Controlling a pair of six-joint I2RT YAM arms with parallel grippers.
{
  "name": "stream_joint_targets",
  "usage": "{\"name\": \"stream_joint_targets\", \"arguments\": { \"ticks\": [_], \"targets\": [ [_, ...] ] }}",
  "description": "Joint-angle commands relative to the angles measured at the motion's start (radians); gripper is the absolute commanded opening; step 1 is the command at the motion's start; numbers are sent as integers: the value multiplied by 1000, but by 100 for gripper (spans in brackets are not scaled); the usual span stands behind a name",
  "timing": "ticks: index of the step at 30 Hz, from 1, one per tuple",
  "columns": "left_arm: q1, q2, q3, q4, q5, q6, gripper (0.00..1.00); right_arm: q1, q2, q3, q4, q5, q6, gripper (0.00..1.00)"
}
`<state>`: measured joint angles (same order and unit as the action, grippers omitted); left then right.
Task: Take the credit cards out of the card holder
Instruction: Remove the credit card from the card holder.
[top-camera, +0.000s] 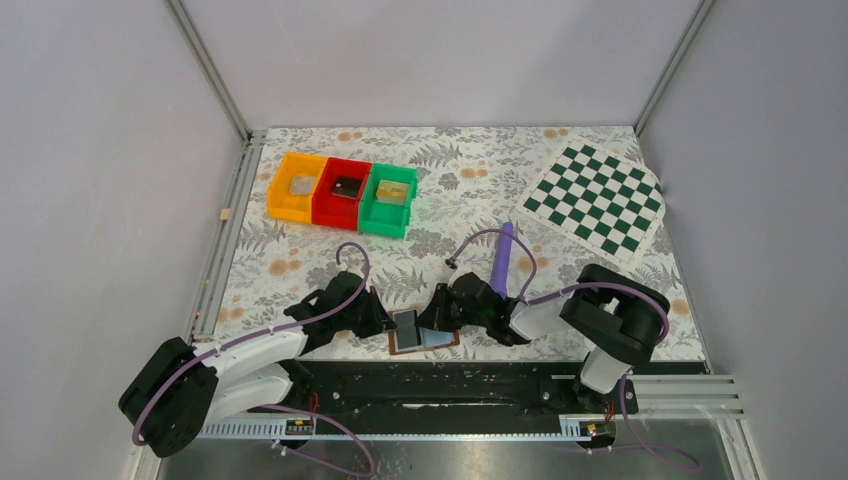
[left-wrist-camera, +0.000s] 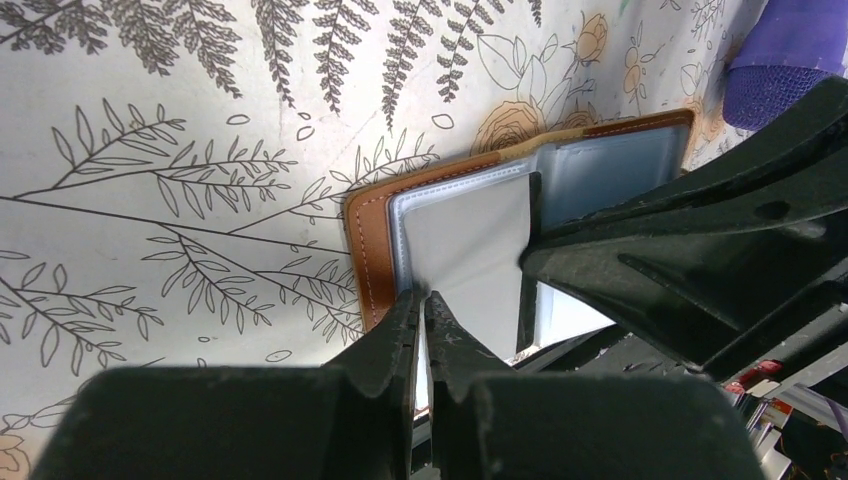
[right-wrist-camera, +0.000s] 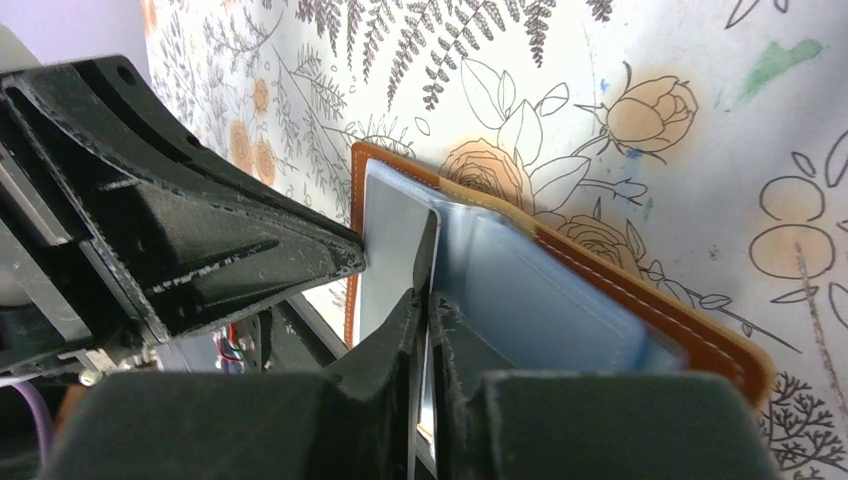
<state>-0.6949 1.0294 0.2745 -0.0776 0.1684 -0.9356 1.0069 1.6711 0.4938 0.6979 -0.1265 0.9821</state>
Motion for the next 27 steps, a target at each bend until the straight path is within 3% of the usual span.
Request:
{"name": "stream_joint_targets", "arguments": {
  "ticks": [1,8,16,27],
  "targets": [
    [-2,15,1,-61,-9,16,7,1,-12,10,48,-51,1,3],
    [-1,18,28,-134,-71,28,7,-17,-105,-26,-30,-18,-27,0],
    [0,115,35,-104,-65,49,6,-48,-185,-71,-77,-9,-52,0],
    [-1,62,46,-153,-92,39,7,-79,-371,-103,-225,48,-81,0]
  ]
}}
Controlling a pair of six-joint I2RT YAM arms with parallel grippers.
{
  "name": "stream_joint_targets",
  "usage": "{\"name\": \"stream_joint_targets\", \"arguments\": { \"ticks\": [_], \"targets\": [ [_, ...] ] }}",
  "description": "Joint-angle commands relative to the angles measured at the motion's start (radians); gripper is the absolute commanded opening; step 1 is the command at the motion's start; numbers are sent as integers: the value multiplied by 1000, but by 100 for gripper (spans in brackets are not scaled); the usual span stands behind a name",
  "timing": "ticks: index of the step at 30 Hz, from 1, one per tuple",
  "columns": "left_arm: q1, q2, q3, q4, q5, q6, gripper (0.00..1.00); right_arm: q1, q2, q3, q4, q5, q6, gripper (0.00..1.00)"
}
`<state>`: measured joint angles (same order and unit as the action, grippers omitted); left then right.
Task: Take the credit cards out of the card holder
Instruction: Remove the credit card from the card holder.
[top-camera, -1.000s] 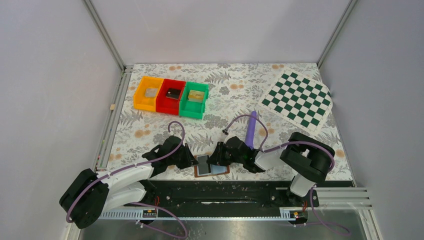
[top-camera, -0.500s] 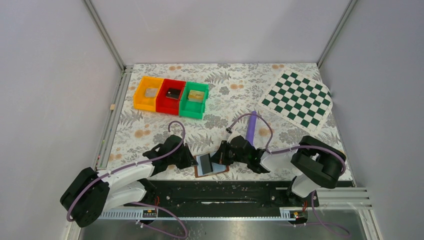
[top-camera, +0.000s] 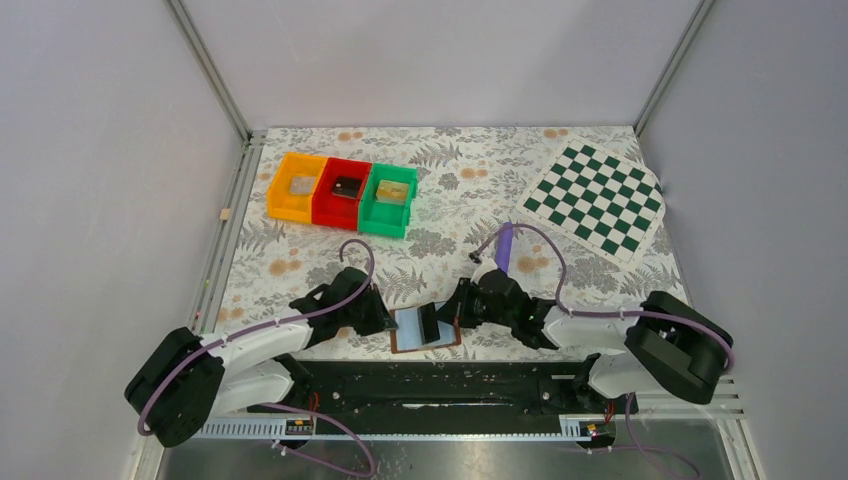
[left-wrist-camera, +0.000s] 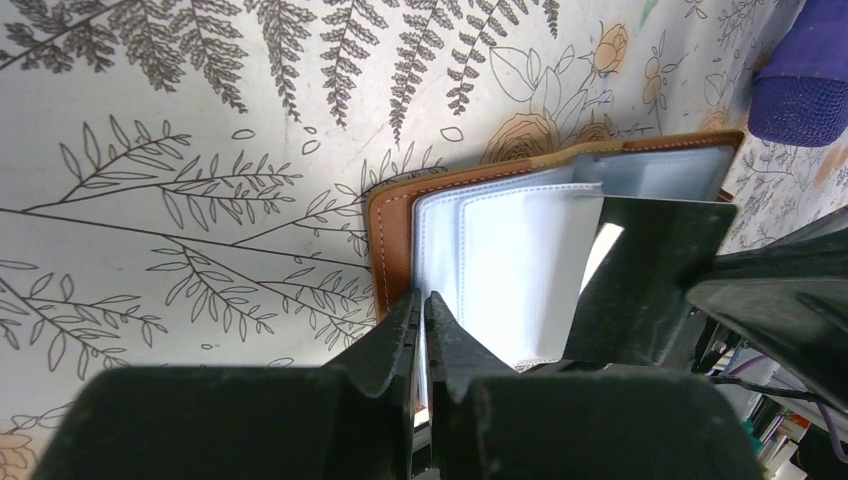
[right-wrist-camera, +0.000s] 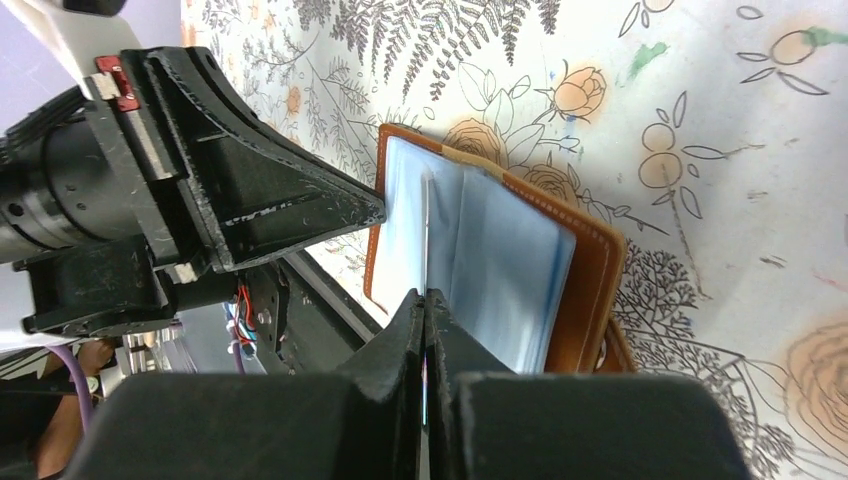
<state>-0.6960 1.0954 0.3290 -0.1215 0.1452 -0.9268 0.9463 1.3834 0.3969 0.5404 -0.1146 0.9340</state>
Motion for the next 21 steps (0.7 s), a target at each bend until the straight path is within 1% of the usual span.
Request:
{"name": "stream_joint_targets", "arguments": {
  "ticks": [1,3,5,11,16,18,21],
  "targets": [
    [0,-6,-7,-109,-67,30,6,-20,-99,-6,-83,40,-37,0],
    [0,-11,-3,-110,-63,27,7,-24,-125,-9,-105,41,-41,0],
    [1,-24,5,-109,-50,32,9,-28,-149,-13,-119,38,-43,0],
    [0,-117,84,-170,-12,37,25,-36,-218,9,-166,11,-94,0],
    [0,-215,183,-161,74,121,36,-49,-246,87,-235,-135,-168,0],
    [0,-247,216,-163,91,158,43,-59,-267,110,-263,-204,-196,0],
    [1,-276,241,-148,167,217,47,-68,-304,158,-327,-308,-255,0]
  ]
}}
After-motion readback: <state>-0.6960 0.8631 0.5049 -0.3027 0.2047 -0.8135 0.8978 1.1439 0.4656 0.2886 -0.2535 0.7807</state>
